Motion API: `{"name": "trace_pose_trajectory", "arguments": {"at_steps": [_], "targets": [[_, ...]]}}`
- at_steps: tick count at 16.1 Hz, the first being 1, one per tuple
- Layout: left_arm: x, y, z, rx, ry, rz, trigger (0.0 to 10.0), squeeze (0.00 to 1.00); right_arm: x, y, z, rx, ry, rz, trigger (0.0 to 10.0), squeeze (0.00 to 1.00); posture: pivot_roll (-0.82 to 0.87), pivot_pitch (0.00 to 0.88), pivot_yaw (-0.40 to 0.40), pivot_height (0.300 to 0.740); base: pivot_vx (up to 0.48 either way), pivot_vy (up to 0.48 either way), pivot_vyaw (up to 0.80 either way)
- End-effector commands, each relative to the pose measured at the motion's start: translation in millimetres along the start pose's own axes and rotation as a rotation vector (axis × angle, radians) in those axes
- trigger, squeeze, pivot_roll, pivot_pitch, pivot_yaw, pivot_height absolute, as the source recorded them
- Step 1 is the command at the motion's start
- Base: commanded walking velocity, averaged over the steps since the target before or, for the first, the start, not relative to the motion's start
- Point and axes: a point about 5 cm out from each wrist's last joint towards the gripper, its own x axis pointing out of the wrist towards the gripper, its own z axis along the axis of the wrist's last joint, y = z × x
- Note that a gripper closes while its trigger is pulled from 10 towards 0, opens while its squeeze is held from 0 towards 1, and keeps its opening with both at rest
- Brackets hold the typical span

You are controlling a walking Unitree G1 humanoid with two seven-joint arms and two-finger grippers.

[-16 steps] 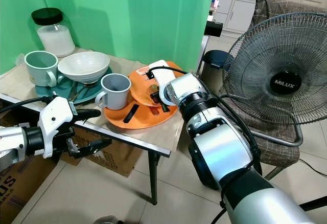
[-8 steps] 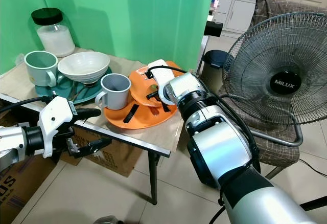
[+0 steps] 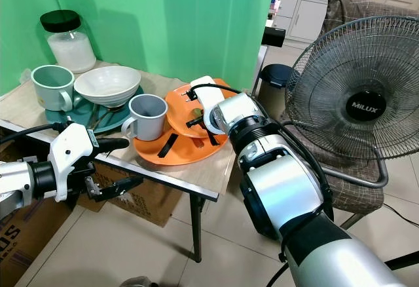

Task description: Setting the table

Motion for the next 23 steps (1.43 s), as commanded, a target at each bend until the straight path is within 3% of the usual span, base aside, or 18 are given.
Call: {"name": "trace_pose_trajectory", "arguments": {"at_steps": [1, 3, 6, 7, 8, 9, 10, 11, 12, 21, 22, 23], "targets": [[-0.9, 2.6, 1, 0.016, 0.005, 0.013, 10.0, 0.0, -6.7, -3.2, 13, -0.008, -0.044, -0.01, 0.0, 0.0, 0.18, 0.0, -0.038, 0.74, 0.0, 0.0, 0.0], [-1.8, 4.6, 1, 0.015, 0.0, 0.027, 10.0, 0.0, -18.1, -11.0, 29, 0.019, -0.105, -0.017, 0.0, 0.0, 0.17, 0.0, -0.035, 0.74, 0.0, 0.0, 0.0], [-1.9, 5.1, 1, 0.016, 0.002, 0.026, 10.0, 0.0, -20.6, -11.4, 33, 0.012, -0.117, -0.014, 0.0, 0.0, 0.17, 0.0, -0.033, 0.74, 0.0, 0.0, 0.0], [-2.1, 5.4, 1, 0.018, 0.002, 0.028, 10.0, 0.0, -19.0, -9.2, 33, -0.026, -0.121, -0.015, 1.7, 0.0, 0.17, 0.0, -0.033, 0.74, 0.0, 0.0, 0.0], [-2.4, 5.7, 1, 0.019, 0.002, 0.03, 10.0, 0.0, -16.1, -7.4, 30, -0.053, -0.12, -0.024, 10.0, 0.0, 0.17, 0.0, -0.033, 0.74, 0.0, 0.0, 0.0], [-3.1, 6.0, 0, 0.017, 0.004, 0.033, 10.0, 0.0, -12.9, -6.4, 25, -0.043, -0.109, -0.024, 10.0, 0.65, 0.17, 0.0, -0.034, 0.74, 0.0, 0.0, 0.0], [-3.7, 6.4, 0, 0.017, 0.007, 0.036, 10.0, 0.0, -11.4, -6.0, 22, -0.03, -0.098, -0.023, 10.0, 0.82, 0.17, 0.0, -0.035, 0.74, 0.0, 0.0, 0.0], [-4.0, 6.6, -1, 0.016, 0.008, 0.037, 10.0, 0.0, -10.5, -5.8, 20, -0.023, -0.091, -0.022, 10.0, 0.82, 0.17, 0.0, -0.035, 0.74, 0.0, 0.0, 0.0], [-4.7, 7.2, -1, 0.015, 0.011, 0.039, 10.0, 0.0, -9.5, -5.3, 18, -0.018, -0.08, -0.02, 10.0, 1.0, 0.17, 0.0, -0.036, 0.74, 0.0, 0.0, 0.0], [-7.9, 9.7, -2, 0.02, 0.022, 0.041, 10.0, 0.0, -4.6, -1.4, 5, -0.038, 0.02, -0.001, 10.0, 1.0, 0.18, 0.0, -0.04, 0.74, 0.0, 0.0, 0.0], [-7.5, 9.4, -2, 0.022, 0.021, 0.038, 10.0, 0.0, -3.2, -0.8, 2, -0.034, 0.035, 0.001, 10.0, 0.06, 0.18, 0.0, -0.04, 0.74, 0.0, 0.0, 0.0], [-7.4, 9.2, -2, 0.022, 0.02, 0.037, 10.0, 0.0, -2.4, -0.9, 0, -0.028, 0.044, 0.002, 10.0, 0.0, 0.18, 0.0, -0.04, 0.74, 0.0, 0.0, 0.0]]}}
